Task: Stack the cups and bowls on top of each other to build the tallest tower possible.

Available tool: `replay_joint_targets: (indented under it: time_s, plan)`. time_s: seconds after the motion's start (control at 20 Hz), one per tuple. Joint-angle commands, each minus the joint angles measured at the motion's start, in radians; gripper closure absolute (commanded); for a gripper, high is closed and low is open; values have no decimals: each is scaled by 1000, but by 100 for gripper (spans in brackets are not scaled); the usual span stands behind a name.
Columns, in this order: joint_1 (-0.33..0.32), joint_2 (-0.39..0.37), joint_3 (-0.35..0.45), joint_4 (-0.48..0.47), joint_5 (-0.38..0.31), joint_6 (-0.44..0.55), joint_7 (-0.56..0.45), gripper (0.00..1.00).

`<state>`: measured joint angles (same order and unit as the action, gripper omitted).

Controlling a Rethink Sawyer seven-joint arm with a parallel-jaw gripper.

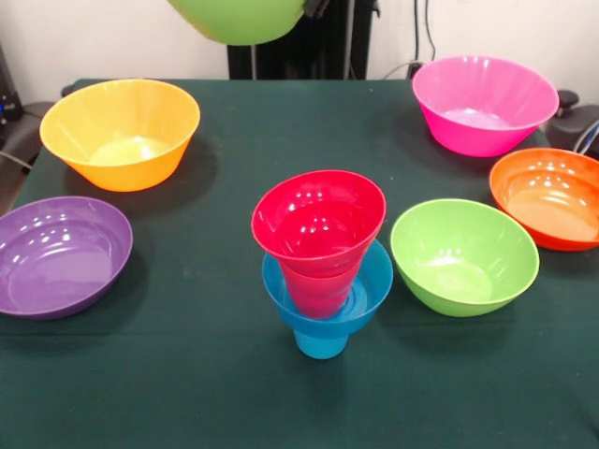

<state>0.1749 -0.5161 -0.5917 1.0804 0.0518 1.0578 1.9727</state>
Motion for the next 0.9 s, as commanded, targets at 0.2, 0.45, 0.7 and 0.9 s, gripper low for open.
replay_joint_targets:
  time_s: [0.2, 0.45, 0.7, 0.9]
  plan:
    - [-30, 198, 74, -437, 38, 220, 135, 100]
    - [-36, 257, 60, -556, 67, 263, 143, 100]
    - [-53, 324, 25, -696, 115, 343, 142, 100]
    - [-70, 375, -9, -790, 160, 386, 133, 100]
